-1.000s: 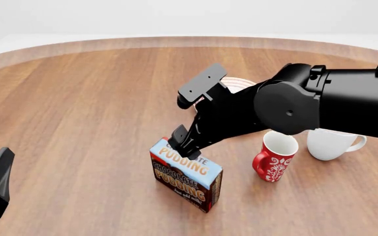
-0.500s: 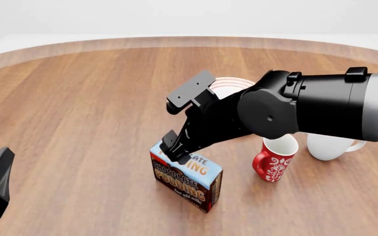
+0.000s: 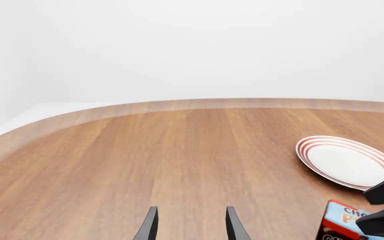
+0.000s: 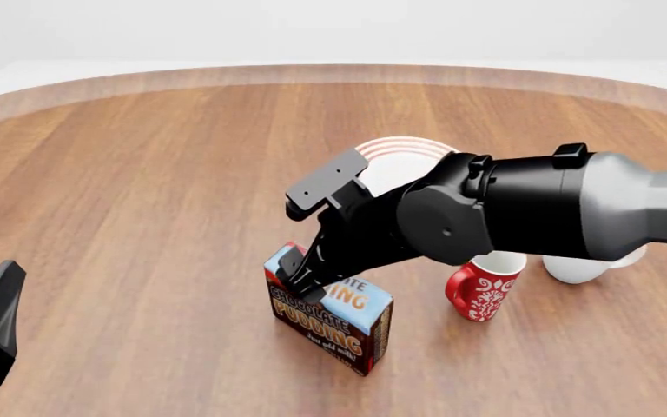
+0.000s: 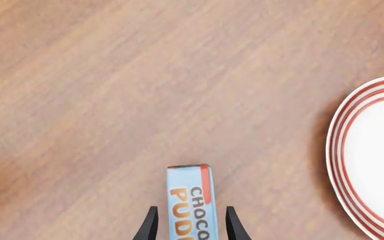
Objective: Put the chocolate pudding to the right of the plate.
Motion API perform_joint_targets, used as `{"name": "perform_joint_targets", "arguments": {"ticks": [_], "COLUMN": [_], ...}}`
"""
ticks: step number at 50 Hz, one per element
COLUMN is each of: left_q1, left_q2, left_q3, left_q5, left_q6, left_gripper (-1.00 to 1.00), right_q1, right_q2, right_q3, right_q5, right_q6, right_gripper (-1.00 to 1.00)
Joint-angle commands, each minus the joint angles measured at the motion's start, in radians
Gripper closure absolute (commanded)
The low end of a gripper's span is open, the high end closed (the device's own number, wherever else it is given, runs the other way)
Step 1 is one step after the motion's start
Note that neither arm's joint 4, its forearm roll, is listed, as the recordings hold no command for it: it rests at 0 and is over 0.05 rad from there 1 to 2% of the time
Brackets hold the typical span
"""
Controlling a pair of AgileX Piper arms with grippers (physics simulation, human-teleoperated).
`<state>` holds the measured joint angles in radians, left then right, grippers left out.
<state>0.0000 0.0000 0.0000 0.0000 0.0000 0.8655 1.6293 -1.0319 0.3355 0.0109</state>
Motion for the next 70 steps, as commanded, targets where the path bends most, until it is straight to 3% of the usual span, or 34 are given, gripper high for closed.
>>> {"name": "perform_joint_targets", "arguments": {"ticks": [1, 30, 31, 36, 48, 54, 55, 70], "left_q1": [0.000, 0.000, 0.000, 0.000, 0.000, 0.000, 0.000, 0.000], "left_q2": [0.000, 0.000, 0.000, 0.000, 0.000, 0.000, 0.000, 0.000], "left_q3": [0.000, 0.000, 0.000, 0.000, 0.000, 0.000, 0.000, 0.000], "left_q5": [0.000, 0.000, 0.000, 0.000, 0.000, 0.000, 0.000, 0.000], "left_q6": [0.000, 0.000, 0.000, 0.000, 0.000, 0.000, 0.000, 0.000], "left_gripper": [-1.00, -1.00, -1.00, -1.00, -1.00, -1.00, -1.00, -1.00], "right_q1": [0.006, -0.019, -0.043, -0.025, -0.035, -0.086, -0.265, -0.371], "right_q2": [0.037, 0.088, 0.081, 0.068, 0.056, 0.007, -0.013, 0.013], "right_q3": [0.012, 0.065, 0.067, 0.077, 0.064, -0.017, -0.262, -0.382], "right_q5": [-0.026, -0.106, -0.110, -0.112, -0.101, -0.026, 0.104, 0.126], "right_q6": [0.021, 0.045, 0.018, 0.039, 0.031, -0.046, -0.219, -0.270], "right_gripper": [-1.00, -1.00, 1.00, 1.00, 1.00, 1.00, 1.00, 1.00]}}
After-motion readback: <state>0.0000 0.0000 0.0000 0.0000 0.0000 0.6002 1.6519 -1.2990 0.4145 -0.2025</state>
